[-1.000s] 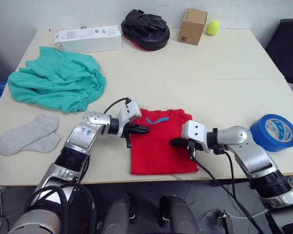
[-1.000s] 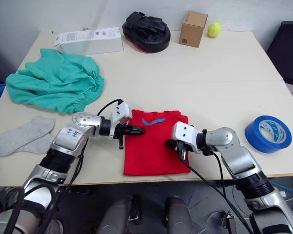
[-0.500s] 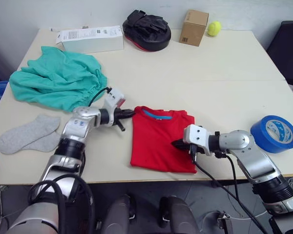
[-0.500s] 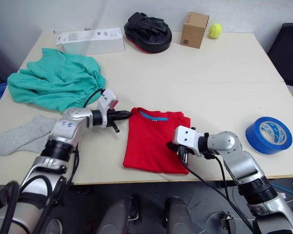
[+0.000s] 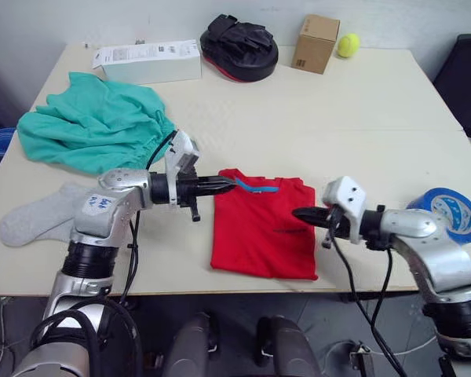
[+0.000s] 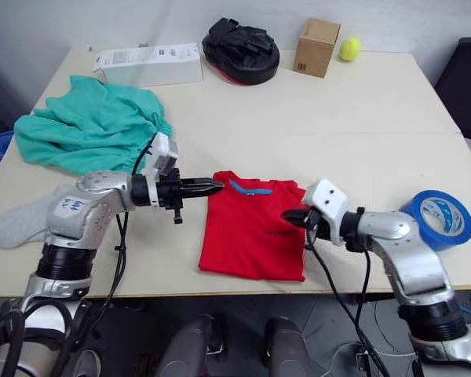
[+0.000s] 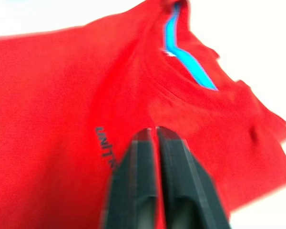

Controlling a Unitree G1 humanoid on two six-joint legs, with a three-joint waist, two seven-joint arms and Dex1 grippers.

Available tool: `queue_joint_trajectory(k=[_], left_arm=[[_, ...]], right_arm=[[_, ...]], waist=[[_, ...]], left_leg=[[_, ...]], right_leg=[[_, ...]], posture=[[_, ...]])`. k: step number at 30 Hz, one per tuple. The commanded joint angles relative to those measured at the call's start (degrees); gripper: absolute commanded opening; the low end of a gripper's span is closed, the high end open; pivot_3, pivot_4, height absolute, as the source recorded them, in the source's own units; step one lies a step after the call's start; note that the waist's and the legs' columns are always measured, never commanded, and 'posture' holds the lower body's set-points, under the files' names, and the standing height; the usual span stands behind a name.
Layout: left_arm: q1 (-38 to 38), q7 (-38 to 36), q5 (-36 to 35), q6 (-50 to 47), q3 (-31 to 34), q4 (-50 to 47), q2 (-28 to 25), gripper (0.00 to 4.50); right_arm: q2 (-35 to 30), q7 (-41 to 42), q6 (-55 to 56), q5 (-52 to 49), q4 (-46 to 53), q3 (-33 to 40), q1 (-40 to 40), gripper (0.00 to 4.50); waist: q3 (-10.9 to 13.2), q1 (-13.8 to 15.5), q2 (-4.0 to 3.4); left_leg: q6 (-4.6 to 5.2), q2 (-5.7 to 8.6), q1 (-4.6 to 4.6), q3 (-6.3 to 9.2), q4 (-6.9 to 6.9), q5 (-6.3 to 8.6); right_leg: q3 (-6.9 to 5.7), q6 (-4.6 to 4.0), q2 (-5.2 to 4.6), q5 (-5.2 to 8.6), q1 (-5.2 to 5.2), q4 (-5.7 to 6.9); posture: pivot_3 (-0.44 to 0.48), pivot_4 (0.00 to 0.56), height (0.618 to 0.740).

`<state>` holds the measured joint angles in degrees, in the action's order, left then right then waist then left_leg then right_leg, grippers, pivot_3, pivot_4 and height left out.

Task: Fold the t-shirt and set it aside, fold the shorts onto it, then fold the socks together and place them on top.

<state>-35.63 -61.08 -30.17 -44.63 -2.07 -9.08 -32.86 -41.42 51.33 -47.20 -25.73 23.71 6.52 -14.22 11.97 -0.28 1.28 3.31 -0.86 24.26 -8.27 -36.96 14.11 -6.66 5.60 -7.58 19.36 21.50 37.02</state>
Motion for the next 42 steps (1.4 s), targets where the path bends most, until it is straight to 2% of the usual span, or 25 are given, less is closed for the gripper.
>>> queue_joint_trajectory(k=[1,4,8,10,17,22,27,32,35,42], left_arm=[[1.17,-2.99,-4.14,-1.27,1.48,-6.04,-3.28,1.53],[2.35,-3.43,-2.99,0.74,0.51,-6.62,-5.61,2.53],[2.64,-2.99,-2.81,1.82,0.02,-5.89,-6.14,3.82],[2.51,-2.83,-2.83,2.02,-0.23,-5.83,-6.18,4.46],[1.9,-2.31,-2.44,2.58,-0.87,-6.17,-6.62,4.49],[1.62,-2.29,-1.51,3.59,-1.28,-5.85,-7.17,4.49],[1.25,-2.12,-1.09,3.78,-1.04,-5.83,-7.42,4.49],[1.38,-1.74,-0.89,3.71,-0.77,-6.14,-7.67,4.49],[1.72,-1.54,-0.83,3.83,-0.57,-6.38,-7.94,4.5],[1.62,-0.78,-0.99,3.95,-0.97,-6.53,-7.81,4.5]], right_arm=[[-1.77,-2.73,-12.74,-8.69,5.28,7.91,1.33,1.59],[-2.06,-6.1,-22.26,-12.48,5.09,12.05,3.15,2.69],[-0.48,-8.97,-31.0,-16.51,3.7,13.98,3.26,4.07],[0.52,-10.01,-34.26,-18.05,2.95,13.78,2.93,4.5],[7.27,-14.7,-44.81,-19.31,-7.09,12.89,-3.85,4.5],[12.64,-17.27,-45.3,-21.34,-13.03,10.53,-8.56,4.5],[16.23,-19.12,-45.3,-21.26,-15.29,6.93,-10.64,4.5],[18.19,-20.11,-45.3,-20.77,-18.48,6.68,-12.49,4.5],[19.22,-20.4,-45.3,-20.17,-19.97,6.57,-13.52,3.96],[18.14,-20.4,-43.19,-18.08,-20.91,5.88,-13.81,1.59]], waist=[[0.0,0.05,0.0],[0.0,0.15,-0.01],[0.0,0.34,-0.02],[0.0,0.25,-0.02],[-0.01,-0.21,0.0],[-0.02,-1.21,0.01],[-0.05,-1.79,0.05],[-0.09,-1.91,0.09],[-0.1,-1.93,0.12],[-0.1,-1.87,0.11]], left_leg=[[0.0,0.0,0.0,0.0,-0.01,0.0],[-0.02,-0.01,-0.01,0.01,0.01,0.02],[-0.24,0.0,0.02,-0.01,0.02,0.17],[-0.24,0.01,0.04,-0.02,0.03,0.19],[-0.04,-0.01,0.0,-0.06,0.08,0.07],[-0.14,-0.02,-0.03,-0.07,0.12,0.11],[-0.12,-0.02,-0.13,-0.1,0.42,0.0],[-0.2,-0.04,-0.21,-0.11,0.6,-0.07],[-0.2,-0.05,-0.21,-0.12,0.61,-0.07],[-0.22,-0.04,-0.2,-0.13,0.73,-0.09]], right_leg=[[0.0,0.0,0.0,0.0,-0.01,0.0],[0.02,-0.02,-0.01,0.01,-0.02,-0.05],[0.08,-0.04,-0.02,0.01,-0.01,-0.14],[0.09,-0.04,-0.03,0.01,-0.01,-0.18],[0.11,-0.04,0.02,0.0,0.03,-0.14],[0.11,-0.06,0.05,0.0,0.03,-0.12],[0.13,-0.06,0.09,0.0,0.07,-0.12],[0.13,-0.07,0.15,0.0,0.08,-0.12],[0.14,-0.07,0.15,0.0,0.08,-0.12],[0.14,-0.07,0.15,0.01,0.13,-0.18]], posture=[[0.0,0.15,0.74],[0.0,0.15,0.74],[0.0,0.15,0.74],[0.0,0.15,0.74],[0.0,0.15,0.74],[0.0,0.15,0.74],[0.0,0.15,0.74],[0.0,0.15,0.74],[0.0,0.15,0.74],[0.0,0.15,0.74]])
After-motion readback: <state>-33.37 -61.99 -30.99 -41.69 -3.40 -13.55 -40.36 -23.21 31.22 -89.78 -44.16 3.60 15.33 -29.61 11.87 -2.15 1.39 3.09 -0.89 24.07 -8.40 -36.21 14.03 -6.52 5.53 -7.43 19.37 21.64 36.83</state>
